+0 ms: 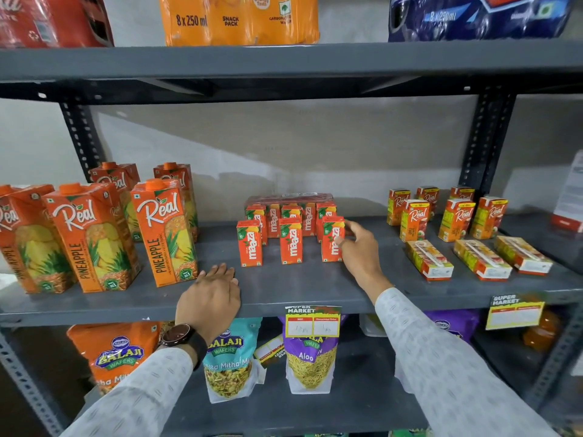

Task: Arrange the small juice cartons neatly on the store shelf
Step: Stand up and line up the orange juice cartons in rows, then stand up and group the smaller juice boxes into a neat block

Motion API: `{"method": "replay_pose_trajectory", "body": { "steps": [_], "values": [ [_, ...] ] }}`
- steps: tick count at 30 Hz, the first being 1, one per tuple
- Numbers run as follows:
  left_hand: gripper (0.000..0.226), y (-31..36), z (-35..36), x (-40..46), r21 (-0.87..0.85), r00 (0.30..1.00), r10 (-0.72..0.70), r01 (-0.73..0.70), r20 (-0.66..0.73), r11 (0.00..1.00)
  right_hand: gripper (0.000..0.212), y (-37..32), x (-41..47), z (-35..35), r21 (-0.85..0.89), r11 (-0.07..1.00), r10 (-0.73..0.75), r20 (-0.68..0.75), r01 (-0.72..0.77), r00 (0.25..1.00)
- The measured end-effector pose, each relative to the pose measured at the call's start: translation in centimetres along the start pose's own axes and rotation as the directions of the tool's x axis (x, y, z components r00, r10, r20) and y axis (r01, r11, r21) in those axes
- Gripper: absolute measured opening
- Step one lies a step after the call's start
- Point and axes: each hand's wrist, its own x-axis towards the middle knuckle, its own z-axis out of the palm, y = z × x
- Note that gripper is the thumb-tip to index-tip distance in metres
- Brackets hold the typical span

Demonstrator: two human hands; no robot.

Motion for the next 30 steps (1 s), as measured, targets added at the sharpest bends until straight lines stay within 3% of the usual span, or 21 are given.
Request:
{"method": "replay_pose_trajectory", "body": {
  "steps": [8, 12, 14, 16, 17, 20, 22, 24, 26, 30],
  "values": [
    [0.047, -0.5, 0.6, 0.4, -0.015, 0.999, 0.023, -0.023, 0.022, 1.0, 0.056, -0.7, -1.5, -1.2, 0.062, 0.998, 0.035, -0.063, -0.031, 0.997],
    [0.05, 0.2, -0.3, -0.3, -0.013, 0.999, -0.033, 0.033, 0.029, 0.999, 0.043, -0.3, -5.3, -5.7, -0.122, 0.974, -0.204, -0.092, 0.193, 0.975],
    [0.041, 3.8, -1.0, -1.6, -0.088, 0.996, -0.054, 0.047, -0.074, 0.995, 0.038, 0.3, -6.1, -9.9, -0.191, 0.933, -0.316, -0.035, 0.304, 0.948],
    [0.039, 9.2, -1.0, -3.2, -0.097, 0.987, 0.052, -0.067, -0.153, 0.993, 0.033, 0.8, -5.7, -14.7, -0.24, 0.9, -0.384, -0.038, 0.365, 0.922],
    [0.04, 18.8, -0.4, -3.2, -0.17, 0.97, 0.141, -0.176, -0.2, 0.97, 0.031, 1.8, -4.7, -23.5, -0.317, 0.873, -0.413, -0.073, 0.372, 0.908],
    [0.045, 28.1, 0.2, -1.9, -0.244, 0.933, 0.299, -0.343, -0.202, 0.907, 0.03, 3.0, -1.3, -31.5, -0.424, 0.841, -0.414, -0.101, 0.337, 0.905],
    [0.051, 30.1, 0.4, 0.0, -0.256, 0.94, 0.318, -0.34, -0.124, 0.905, 0.033, 4.0, 0.0, -32.9, -0.536, 0.791, -0.367, -0.03, 0.294, 0.93],
    [0.054, 30.1, 1.4, 2.0, -0.24, 0.945, 0.328, -0.322, -0.017, 0.916, 0.043, 5.0, 1.1, -33.5, -0.669, 0.677, -0.315, 0.113, 0.307, 0.942],
    [0.051, 30.3, 2.4, 3.6, -0.19, 0.953, 0.29, -0.271, 0.083, 0.944, 0.056, 6.2, 2.4, -34.9, -0.807, 0.444, -0.253, 0.304, 0.389, 0.918],
    [0.045, 29.6, 4.2, 4.8, -0.079, 0.946, 0.243, -0.231, 0.216, 0.97, 0.063, 7.7, 5.0, -36.4, -0.79, 0.11, -0.159, 0.585, 0.603, 0.796]
  ]
}}
